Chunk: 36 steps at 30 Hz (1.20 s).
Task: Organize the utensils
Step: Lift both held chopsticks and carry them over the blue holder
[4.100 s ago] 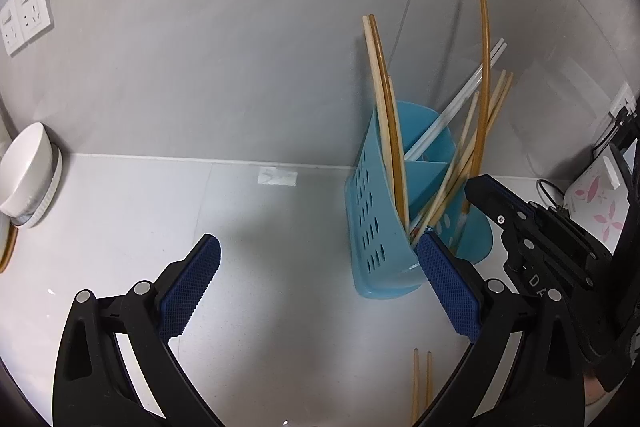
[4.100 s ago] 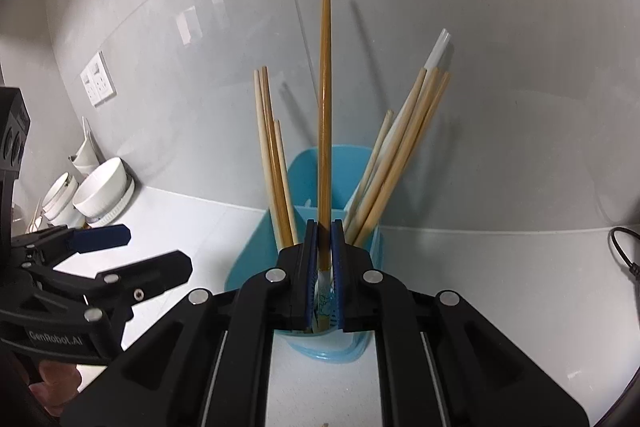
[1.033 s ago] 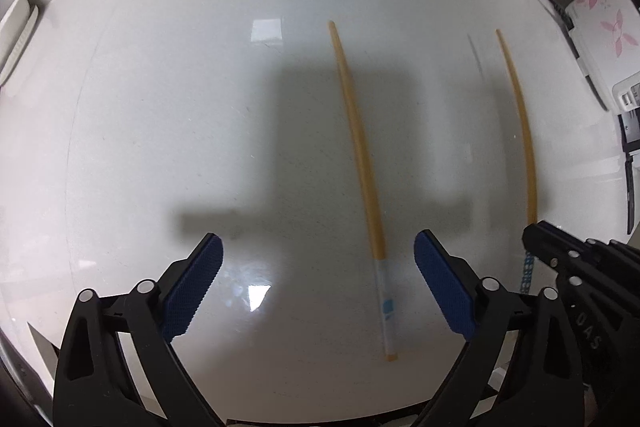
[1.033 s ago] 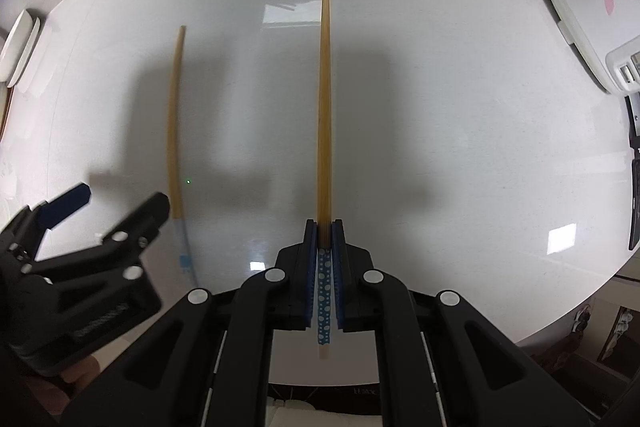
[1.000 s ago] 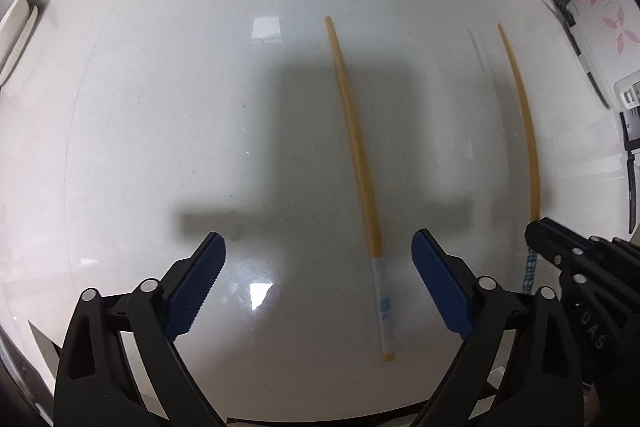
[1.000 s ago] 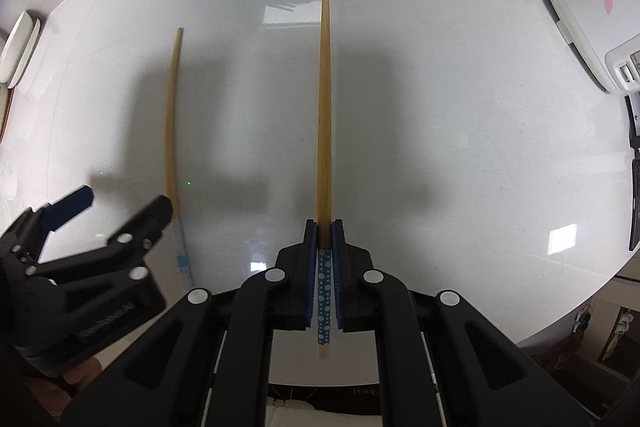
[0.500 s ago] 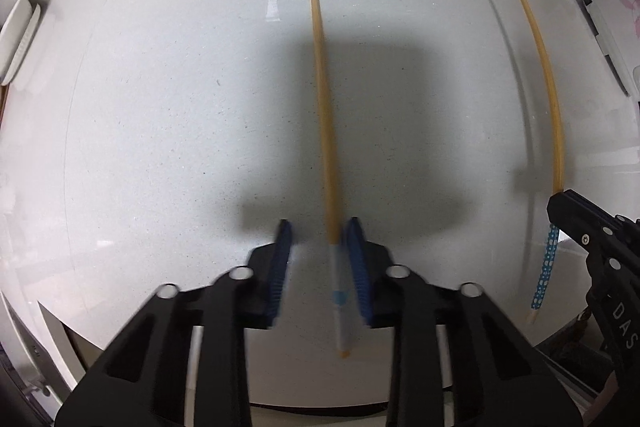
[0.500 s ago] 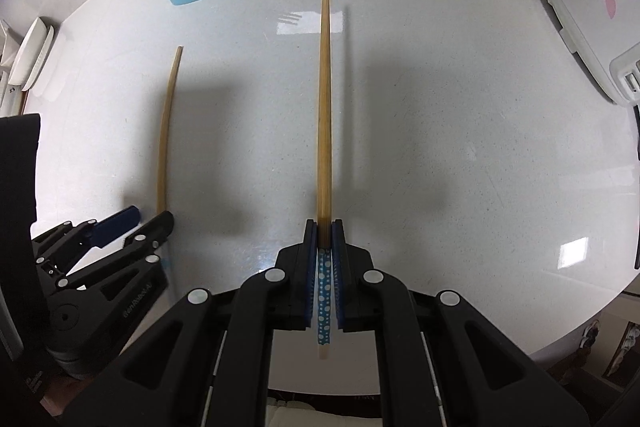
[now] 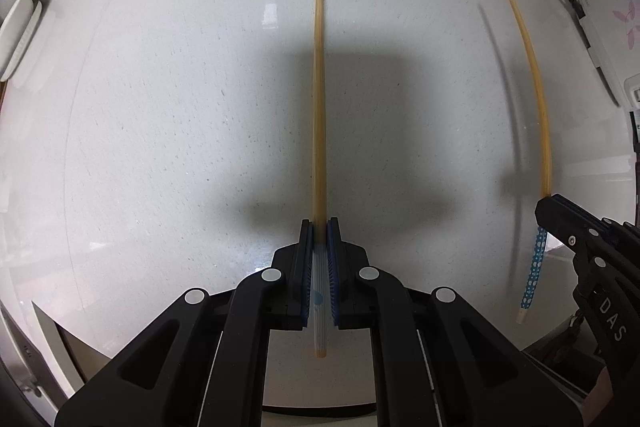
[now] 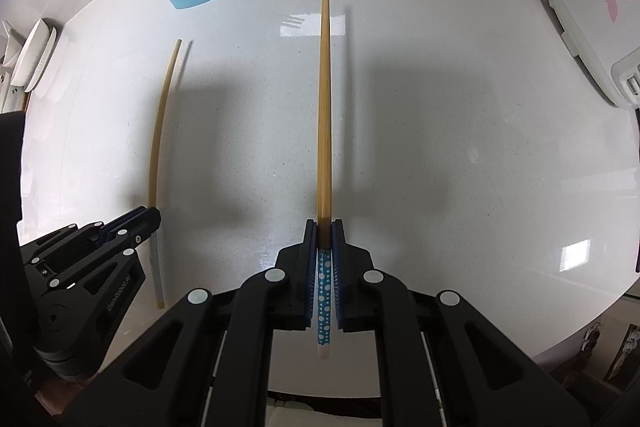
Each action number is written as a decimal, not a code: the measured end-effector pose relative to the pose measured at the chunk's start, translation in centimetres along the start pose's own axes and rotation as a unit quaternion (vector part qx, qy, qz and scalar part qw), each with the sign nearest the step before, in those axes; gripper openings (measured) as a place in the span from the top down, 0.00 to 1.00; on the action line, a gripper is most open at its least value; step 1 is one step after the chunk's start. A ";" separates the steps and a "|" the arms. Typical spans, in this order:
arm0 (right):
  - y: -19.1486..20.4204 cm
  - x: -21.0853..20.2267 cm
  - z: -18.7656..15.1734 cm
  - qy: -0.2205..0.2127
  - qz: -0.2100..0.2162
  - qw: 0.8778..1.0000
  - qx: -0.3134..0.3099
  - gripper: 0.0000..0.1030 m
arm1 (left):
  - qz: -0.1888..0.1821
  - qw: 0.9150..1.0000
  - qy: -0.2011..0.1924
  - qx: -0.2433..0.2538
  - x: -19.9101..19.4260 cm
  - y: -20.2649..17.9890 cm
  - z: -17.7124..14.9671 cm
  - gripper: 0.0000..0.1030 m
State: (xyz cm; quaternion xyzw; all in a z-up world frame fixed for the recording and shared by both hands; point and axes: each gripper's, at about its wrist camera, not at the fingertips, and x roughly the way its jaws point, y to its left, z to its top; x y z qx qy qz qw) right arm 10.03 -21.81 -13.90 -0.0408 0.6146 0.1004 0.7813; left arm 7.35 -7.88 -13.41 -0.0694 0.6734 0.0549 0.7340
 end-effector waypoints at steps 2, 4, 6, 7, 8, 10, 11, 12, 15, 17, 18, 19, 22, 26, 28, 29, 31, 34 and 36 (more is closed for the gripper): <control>-0.3 0.2 -0.2 -0.002 -0.001 1.000 0.001 0.94 | -0.001 1.000 -0.006 0.001 -0.4 0.3 -0.2 0.94; -0.1 -0.1 -0.3 -0.008 -0.004 1.000 0.001 0.94 | -0.005 1.000 -0.013 0.000 -0.9 0.7 -0.4 0.94; 0.2 -0.6 -0.3 -0.012 -0.004 1.000 0.001 0.94 | -0.017 1.000 -0.020 -0.002 -1.7 1.2 0.5 0.94; 0.4 -0.8 -0.3 -0.015 -0.003 1.000 0.000 0.94 | -0.022 0.999 -0.026 -0.001 -2.0 1.4 0.5 0.94; 0.3 -0.9 -0.3 -0.017 -0.002 1.000 -0.001 0.94 | -0.019 0.999 -0.030 -0.001 -2.4 1.6 0.0 0.94; 0.5 -1.4 -0.2 -0.023 0.000 1.000 -0.002 0.94 | -0.024 0.999 -0.041 -0.003 -3.1 2.1 -0.1 0.94; 0.6 -1.6 -0.3 -0.027 0.001 1.000 -0.002 0.94 | -0.024 0.999 -0.047 -0.004 -3.6 2.4 -0.1 0.94; 0.7 -1.9 -0.3 -0.031 0.002 1.000 -0.002 0.94 | -0.025 0.998 -0.052 -0.005 -4.0 2.7 0.0 0.94; 1.1 -2.7 0.0 -0.045 0.004 0.999 -0.003 0.94 | -0.030 0.997 -0.072 -0.013 -5.4 3.5 -0.1 0.94; 1.5 -3.4 0.2 -0.058 0.009 0.998 -0.009 0.94 | -0.042 0.995 -0.085 -0.019 -6.4 4.1 0.0 0.94; 1.9 -3.5 0.3 -0.064 0.010 0.998 -0.011 0.94 | -0.043 0.995 -0.090 -0.020 -7.3 4.0 0.3 0.94; 2.2 -3.7 0.6 -0.071 0.012 0.997 -0.014 0.94 | -0.046 0.994 -0.097 -0.022 -7.9 4.3 0.5 0.94; 3.1 -4.5 1.5 -0.089 0.019 0.996 -0.019 0.94 | -0.049 0.991 -0.121 -0.023 -9.5 5.7 1.3 0.94; 3.8 -5.5 2.6 -0.113 0.023 0.993 -0.023 0.94 | -0.053 0.987 -0.147 -0.027 -11.1 6.6 1.2 0.94; 4.0 -6.3 3.2 -0.126 0.027 0.991 -0.024 0.94 | -0.057 0.985 -0.162 -0.030 -11.9 7.0 1.7 0.94; 4.1 -6.5 3.5 -0.131 0.026 0.991 -0.025 0.94 | -0.056 0.984 -0.169 -0.031 -12.3 7.2 2.1 0.94; 4.3 -7.2 4.4 -0.144 0.030 0.989 -0.025 0.94 | -0.056 0.981 -0.183 -0.032 -13.1 7.6 2.8 0.94; 4.4 -8.2 5.5 -0.166 0.033 0.985 -0.030 0.94 | -0.063 0.977 -0.203 -0.034 -14.0 7.8 4.2 0.94; 4.4 -8.7 6.4 -0.178 0.033 0.983 -0.031 0.94 | -0.066 0.973 -0.217 -0.033 -14.5 7.5 5.1 0.94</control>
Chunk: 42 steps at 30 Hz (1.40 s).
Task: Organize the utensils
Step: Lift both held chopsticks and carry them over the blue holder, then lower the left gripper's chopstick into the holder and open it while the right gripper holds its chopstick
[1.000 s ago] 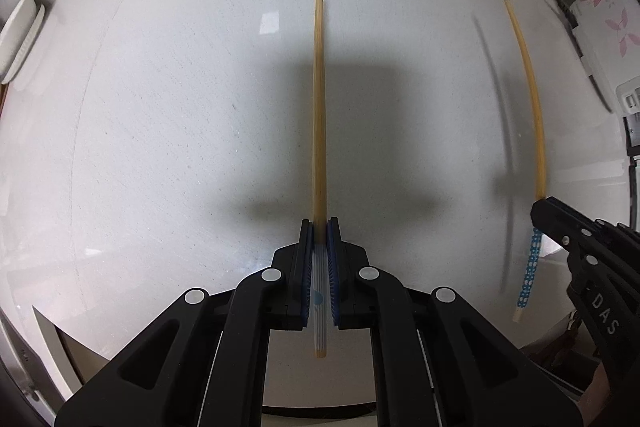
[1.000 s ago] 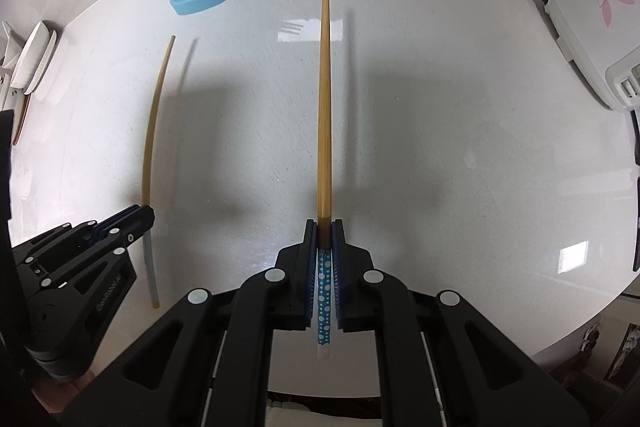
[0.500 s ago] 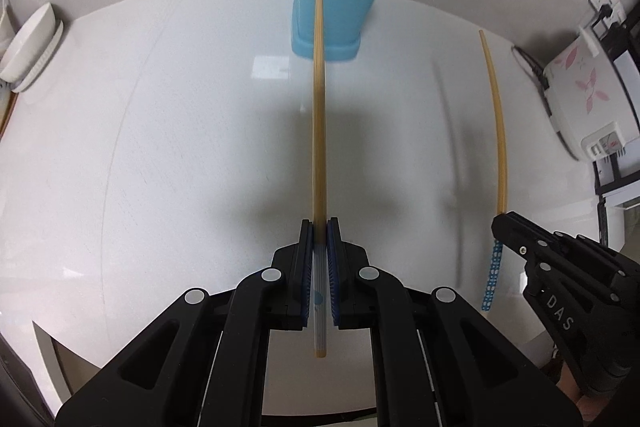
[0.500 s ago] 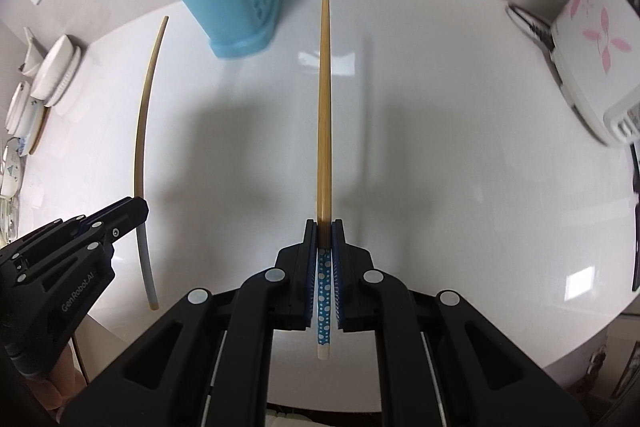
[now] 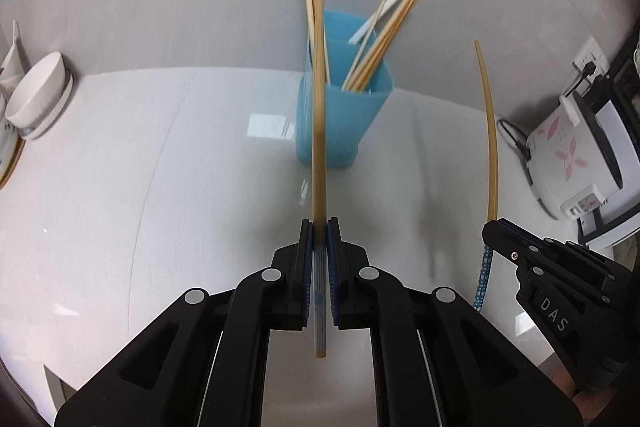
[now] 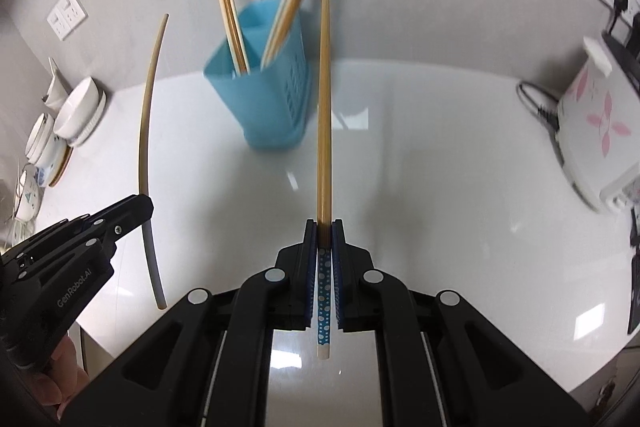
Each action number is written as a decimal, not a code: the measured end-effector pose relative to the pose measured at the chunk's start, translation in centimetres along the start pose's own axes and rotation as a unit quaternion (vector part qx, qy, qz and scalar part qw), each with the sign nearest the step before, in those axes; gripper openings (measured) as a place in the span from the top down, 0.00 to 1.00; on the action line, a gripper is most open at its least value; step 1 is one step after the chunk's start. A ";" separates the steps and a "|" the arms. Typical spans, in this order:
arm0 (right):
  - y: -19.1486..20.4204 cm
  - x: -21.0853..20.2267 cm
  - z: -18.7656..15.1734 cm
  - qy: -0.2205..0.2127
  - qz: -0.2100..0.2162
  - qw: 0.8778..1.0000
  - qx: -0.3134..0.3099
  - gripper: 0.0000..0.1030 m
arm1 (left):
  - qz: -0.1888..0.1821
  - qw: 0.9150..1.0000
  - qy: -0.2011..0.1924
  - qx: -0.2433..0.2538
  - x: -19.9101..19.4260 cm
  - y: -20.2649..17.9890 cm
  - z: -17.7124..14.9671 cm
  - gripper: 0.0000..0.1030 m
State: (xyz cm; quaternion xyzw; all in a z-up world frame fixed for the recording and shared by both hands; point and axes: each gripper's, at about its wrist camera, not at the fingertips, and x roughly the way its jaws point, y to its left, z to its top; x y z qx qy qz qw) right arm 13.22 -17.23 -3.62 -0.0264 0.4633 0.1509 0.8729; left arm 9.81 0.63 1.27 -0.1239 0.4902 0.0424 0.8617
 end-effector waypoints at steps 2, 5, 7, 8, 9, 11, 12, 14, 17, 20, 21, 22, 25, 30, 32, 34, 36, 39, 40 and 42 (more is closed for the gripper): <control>0.0 -0.2 0.9 -0.011 0.004 1.000 -0.001 0.94 | 0.000 1.000 -0.014 0.004 0.0 -0.2 1.0 0.94; 0.1 -0.5 2.2 -0.029 0.006 1.000 -0.004 0.94 | -0.007 0.999 -0.032 0.003 0.1 -0.7 2.3 0.94; 0.0 -0.5 2.9 -0.040 0.004 0.999 -0.005 0.94 | -0.013 0.999 -0.047 0.002 -0.1 -0.6 3.2 0.94; 0.0 -0.5 3.3 -0.044 0.002 0.999 -0.006 0.94 | -0.016 0.998 -0.054 0.001 -0.2 -0.6 3.6 0.94; 0.1 -0.4 3.8 -0.050 0.000 0.999 -0.007 0.94 | -0.018 0.998 -0.059 0.002 -0.2 -0.7 4.0 0.94; 0.2 -0.2 4.5 -0.057 -0.002 0.998 -0.009 0.94 | -0.020 0.997 -0.070 0.004 0.2 -1.3 5.0 0.94; 0.3 -0.1 5.0 -0.060 -0.001 0.998 -0.008 0.94 | -0.021 0.997 -0.076 0.004 0.0 -1.2 5.5 0.94; 0.4 0.2 5.9 -0.068 0.000 0.998 -0.009 0.94 | -0.023 0.996 -0.089 0.005 0.1 -1.3 6.6 0.94; 0.4 0.4 6.9 -0.080 0.002 0.997 -0.011 0.94 | -0.029 0.993 -0.110 0.010 0.1 -1.1 8.1 0.94; 0.4 0.7 8.0 -0.092 0.007 0.996 -0.011 0.94 | -0.043 0.989 -0.139 0.018 0.3 -1.3 9.5 0.94; 0.4 0.9 8.5 -0.096 0.012 0.995 -0.009 0.94 | -0.046 0.988 -0.148 0.021 0.3 -1.4 9.9 0.94; 0.3 1.0 8.8 -0.099 0.016 0.995 -0.007 0.94 | -0.050 0.986 -0.156 0.024 0.5 -1.5 10.4 0.94; 0.2 1.1 9.7 -0.113 0.026 0.993 -0.002 0.94 | -0.061 0.983 -0.171 0.029 1.4 -1.6 11.6 0.94; -0.3 1.2 10.8 -0.141 0.039 0.989 0.008 0.94 | -0.076 0.971 -0.219 0.053 2.9 -2.3 12.6 0.94; -0.5 1.4 11.1 -0.143 0.043 0.989 0.011 0.94 | -0.074 0.966 -0.238 0.068 3.5 -2.7 12.6 0.94; -0.5 1.8 11.3 -0.140 0.044 0.989 0.011 0.94 | -0.079 0.964 -0.244 0.073 4.2 -2.9 12.6 0.94; -0.6 2.2 11.4 -0.141 0.046 0.989 0.013 0.94 | -0.079 0.963 -0.248 0.076 5.0 -3.1 12.6 0.94; -0.9 2.6 11.5 -0.138 0.049 0.989 0.016 0.94 | -0.073 0.961 -0.253 0.081 5.9 -3.1 12.3 0.94; -1.0 2.7 11.5 -0.137 0.050 0.989 0.016 0.94 | -0.070 0.961 -0.253 0.084 6.3 -3.2 12.2 0.94; -1.1 3.0 11.4 -0.136 0.050 0.989 0.017 0.94 | -0.068 0.961 -0.254 0.088 6.7 -3.3 12.0 0.94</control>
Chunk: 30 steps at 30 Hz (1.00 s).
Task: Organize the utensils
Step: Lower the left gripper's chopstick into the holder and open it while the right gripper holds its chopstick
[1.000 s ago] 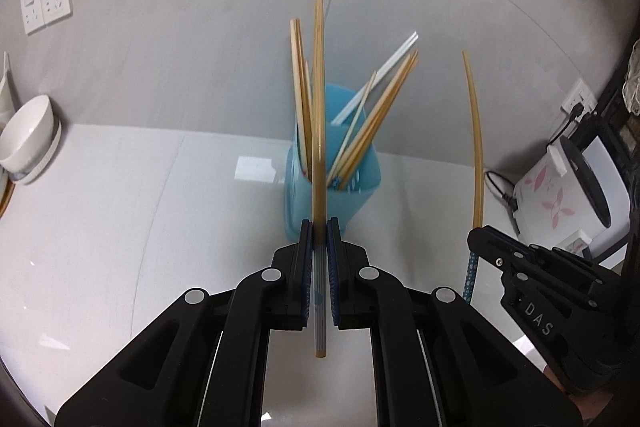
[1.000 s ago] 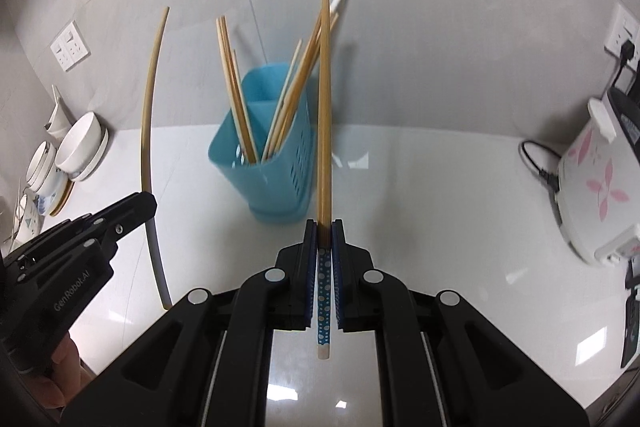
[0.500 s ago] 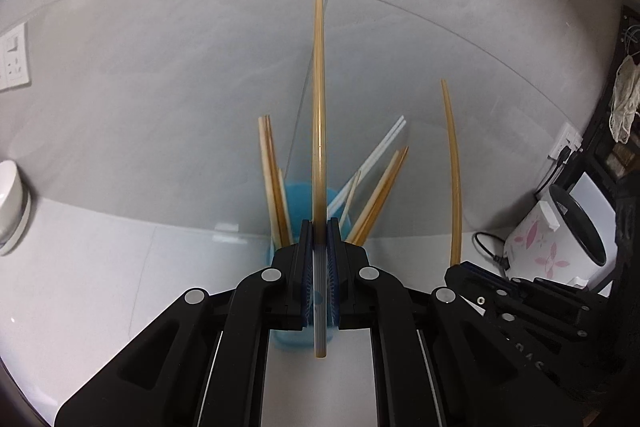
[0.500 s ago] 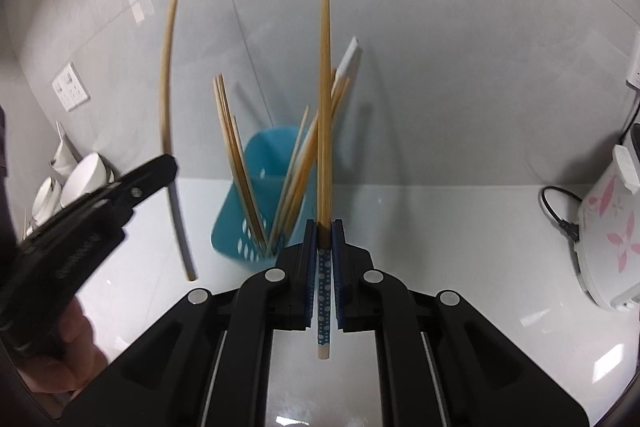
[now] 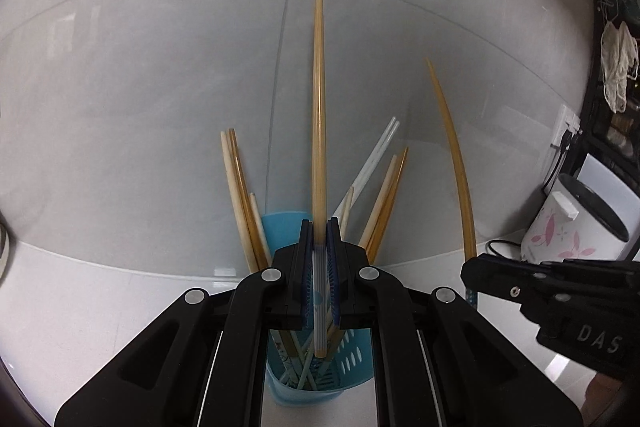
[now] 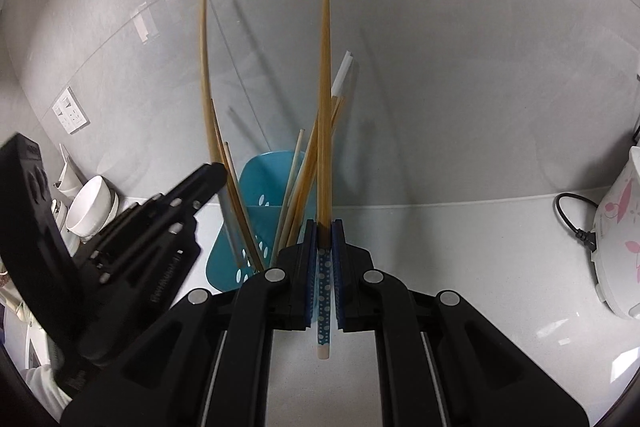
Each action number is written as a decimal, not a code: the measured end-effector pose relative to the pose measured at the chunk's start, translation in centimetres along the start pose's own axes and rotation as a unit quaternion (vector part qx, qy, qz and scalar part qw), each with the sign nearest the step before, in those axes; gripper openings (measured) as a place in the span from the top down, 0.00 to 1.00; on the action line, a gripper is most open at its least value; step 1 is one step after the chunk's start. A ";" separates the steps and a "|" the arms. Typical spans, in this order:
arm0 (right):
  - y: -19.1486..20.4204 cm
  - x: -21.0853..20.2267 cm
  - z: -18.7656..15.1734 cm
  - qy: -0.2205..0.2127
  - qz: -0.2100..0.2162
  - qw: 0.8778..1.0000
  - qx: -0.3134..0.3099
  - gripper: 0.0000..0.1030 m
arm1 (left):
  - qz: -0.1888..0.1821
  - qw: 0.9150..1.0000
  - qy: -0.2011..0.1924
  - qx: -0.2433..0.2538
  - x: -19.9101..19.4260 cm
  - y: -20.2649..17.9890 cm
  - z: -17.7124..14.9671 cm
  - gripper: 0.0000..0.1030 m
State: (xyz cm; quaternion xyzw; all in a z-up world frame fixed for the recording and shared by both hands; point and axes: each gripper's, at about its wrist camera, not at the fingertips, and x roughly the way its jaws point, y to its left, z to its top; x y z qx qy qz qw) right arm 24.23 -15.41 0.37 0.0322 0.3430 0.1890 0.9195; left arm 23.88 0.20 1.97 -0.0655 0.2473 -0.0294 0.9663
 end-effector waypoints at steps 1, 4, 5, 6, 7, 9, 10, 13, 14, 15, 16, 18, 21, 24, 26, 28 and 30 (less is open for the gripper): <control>-0.1 0.0 -0.1 0.000 0.000 1.000 0.000 0.94 | 0.001 1.000 0.001 0.003 0.2 -0.1 -0.3 0.93; -0.2 0.2 -0.2 0.002 0.001 1.000 0.003 0.94 | 0.004 1.000 0.007 0.006 0.7 -0.2 -0.8 0.94; -0.2 0.2 -0.2 0.003 0.001 1.000 0.003 0.94 | 0.004 1.000 0.007 0.007 0.8 -0.2 -0.9 0.93; -0.2 0.3 -0.3 0.003 0.001 1.000 0.004 0.94 | 0.004 1.000 0.008 0.007 0.9 -0.3 -1.1 0.93; -0.2 0.3 -0.3 0.004 0.001 1.000 0.003 0.94 | 0.004 1.000 0.010 0.007 1.0 -0.3 -1.2 0.93; -0.2 0.3 -0.4 0.003 0.001 1.000 0.003 0.94 | 0.007 1.000 0.014 0.006 1.3 -0.3 -1.4 0.93; -0.1 0.3 -0.4 0.003 0.001 1.000 0.003 0.94 | 0.006 1.000 0.017 0.004 1.4 -0.2 -1.5 0.94; 0.0 0.4 -0.4 0.005 0.002 1.000 0.001 0.94 | 0.004 1.000 0.030 0.006 1.9 -0.1 -1.9 0.93; 0.0 0.4 -0.4 0.006 0.001 1.000 0.001 0.94 | 0.007 0.999 0.034 0.011 2.1 -0.2 -2.1 0.93; 0.0 0.4 -0.4 0.007 0.002 1.000 0.001 0.94 | 0.010 0.999 0.041 0.019 2.5 -0.6 -2.0 0.93; 0.0 0.5 -0.4 0.009 0.002 1.000 0.000 0.94 | 0.010 0.998 0.049 0.028 2.7 -0.9 -2.1 0.93; 0.2 0.5 -0.5 0.011 0.002 1.000 -0.003 0.94 | 0.010 0.998 0.056 0.029 2.4 -0.5 -2.1 0.91; 0.3 0.4 -0.5 0.012 0.003 1.000 -0.006 0.94 | 0.016 0.997 0.067 0.035 2.2 -0.6 -1.9 0.83; 0.5 0.3 -0.5 0.011 0.007 1.000 -0.007 0.94 | 0.033 0.996 0.081 0.033 1.2 -0.2 -1.4 0.56; 0.5 0.3 -0.3 0.009 0.008 1.000 -0.008 0.94 | 0.046 0.994 0.091 0.038 0.6 -0.2 -0.9 0.42; 0.3 0.3 -0.3 0.009 0.009 1.000 -0.008 0.94 | 0.060 0.992 0.104 0.040 0.0 -0.1 -0.7 0.30; 0.3 0.5 -0.2 0.009 0.012 1.000 -0.008 0.93 | 0.065 0.990 0.124 0.029 -0.5 0.5 -0.5 0.24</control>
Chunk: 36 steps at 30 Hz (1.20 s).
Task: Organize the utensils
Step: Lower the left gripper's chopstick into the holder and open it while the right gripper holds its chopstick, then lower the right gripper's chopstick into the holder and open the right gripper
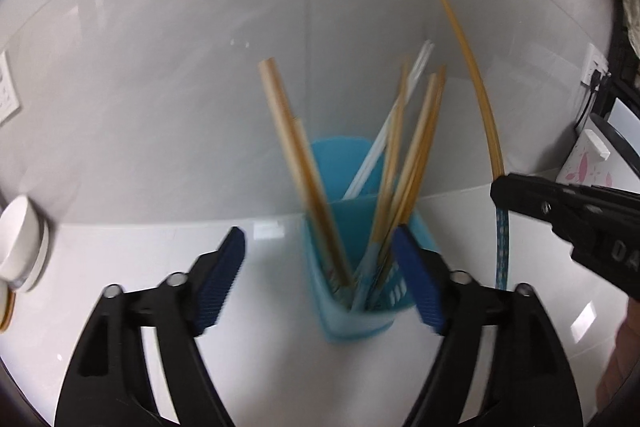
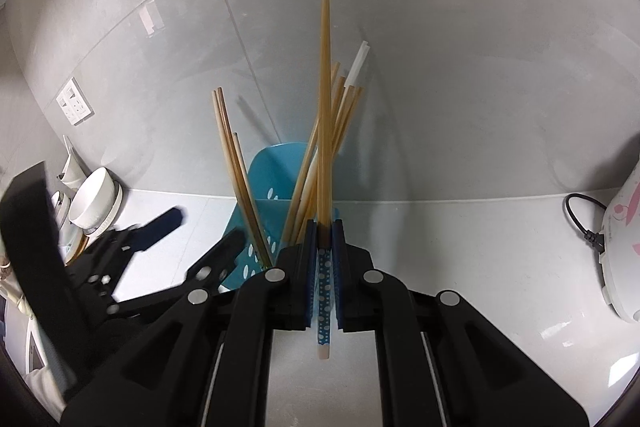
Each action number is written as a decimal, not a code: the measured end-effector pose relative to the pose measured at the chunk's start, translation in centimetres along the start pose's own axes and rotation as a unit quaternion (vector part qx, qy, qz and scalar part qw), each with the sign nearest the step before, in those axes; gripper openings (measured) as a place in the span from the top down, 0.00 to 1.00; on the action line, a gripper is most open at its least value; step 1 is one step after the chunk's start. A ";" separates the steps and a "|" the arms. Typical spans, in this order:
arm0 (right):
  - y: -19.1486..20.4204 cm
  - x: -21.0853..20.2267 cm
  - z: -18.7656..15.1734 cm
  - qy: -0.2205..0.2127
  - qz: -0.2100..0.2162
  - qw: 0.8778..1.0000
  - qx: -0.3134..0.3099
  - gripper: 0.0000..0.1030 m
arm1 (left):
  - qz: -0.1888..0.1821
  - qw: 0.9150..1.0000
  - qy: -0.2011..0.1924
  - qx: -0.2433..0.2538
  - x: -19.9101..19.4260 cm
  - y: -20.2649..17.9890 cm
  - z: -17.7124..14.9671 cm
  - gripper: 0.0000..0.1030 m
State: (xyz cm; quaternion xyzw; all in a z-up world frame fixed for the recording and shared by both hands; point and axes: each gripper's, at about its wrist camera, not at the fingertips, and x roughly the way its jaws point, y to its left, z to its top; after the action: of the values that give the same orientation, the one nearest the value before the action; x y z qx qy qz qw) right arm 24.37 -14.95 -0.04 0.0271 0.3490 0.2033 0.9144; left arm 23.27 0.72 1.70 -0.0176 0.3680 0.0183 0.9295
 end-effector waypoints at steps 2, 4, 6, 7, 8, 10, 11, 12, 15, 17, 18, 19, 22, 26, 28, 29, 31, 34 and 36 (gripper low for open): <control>0.2 0.2 0.1 -0.004 0.003 1.000 -0.001 0.93 | 0.006 1.000 0.015 -0.010 -0.4 0.8 -0.1 0.16; 0.5 0.4 0.3 -0.011 0.012 1.000 -0.002 0.93 | 0.011 0.999 0.026 -0.019 -0.8 1.6 -0.2 0.11; 0.8 0.5 0.4 -0.022 0.021 1.000 -0.004 0.93 | 0.015 0.999 0.034 -0.028 -1.4 2.4 -0.4 0.07; 1.0 0.6 0.4 -0.028 0.025 0.999 -0.005 0.93 | 0.018 0.999 0.038 -0.032 -1.5 2.7 -0.5 0.06; 1.2 0.6 0.5 -0.033 0.028 0.999 -0.006 0.93 | 0.019 0.998 0.040 -0.035 -1.6 3.0 -0.6 0.06; 1.7 0.8 0.6 -0.048 0.036 0.998 -0.009 0.93 | 0.022 0.998 0.048 -0.042 -1.8 3.5 -0.8 0.06; 1.9 0.9 0.5 -0.058 0.036 0.998 -0.011 0.93 | 0.025 0.997 0.052 -0.046 -1.9 3.6 -0.9 0.06; 2.4 1.3 0.7 -0.064 0.037 0.997 -0.012 0.93 | 0.026 0.997 0.055 -0.049 -1.9 3.8 -1.0 0.06; 2.9 1.7 0.4 -0.084 0.036 0.996 -0.017 0.93 | 0.028 0.996 0.064 -0.059 -2.3 4.8 -1.6 0.06; 3.2 2.0 0.0 -0.094 0.035 0.995 -0.022 0.93 | 0.026 0.995 0.065 -0.064 -2.5 5.1 -1.8 0.06; 3.3 2.0 -0.1 -0.099 0.036 0.994 -0.024 0.93 | 0.027 0.995 0.066 -0.065 -2.5 5.1 -1.8 0.06; 3.4 2.1 -0.3 -0.102 0.038 0.994 -0.028 0.93 | 0.027 0.995 0.067 -0.065 -1.9 4.9 -1.4 0.06; 3.7 2.3 -0.7 -0.111 0.039 0.993 -0.029 0.93 | 0.025 0.995 0.071 -0.072 -1.9 5.3 -1.5 0.06; 3.9 2.4 -0.8 -0.123 0.043 0.991 -0.026 0.94 | 0.026 0.994 0.071 -0.075 -2.3 6.0 -1.6 0.06; 3.6 2.1 -0.5 -0.131 0.044 0.990 -0.024 0.94 | 0.027 0.994 0.069 -0.077 -2.3 5.8 -1.1 0.06; 3.6 2.0 -0.3 -0.135 0.044 0.990 -0.022 0.94 | 0.027 0.994 0.068 -0.077 -2.3 5.9 -1.2 0.06; 3.6 1.8 0.1 -0.146 0.048 0.988 -0.018 0.94 | 0.027 0.994 0.065 -0.079 -2.3 6.2 -1.3 0.06; 3.7 2.2 0.3 -0.144 0.045 0.988 -0.023 0.94 | 0.025 0.995 0.061 -0.081 -2.2 6.4 -1.2 0.06; 3.6 2.8 -0.1 -0.133 0.042 0.990 -0.025 0.94 | 0.024 0.995 0.060 -0.082 -2.3 6.5 -1.1 0.06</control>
State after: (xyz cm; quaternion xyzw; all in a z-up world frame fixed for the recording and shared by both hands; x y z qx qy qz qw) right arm 24.96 -10.56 -1.19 0.0458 0.2179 0.2449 0.9436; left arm 20.55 7.07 2.30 -0.0860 0.4202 0.0695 0.9006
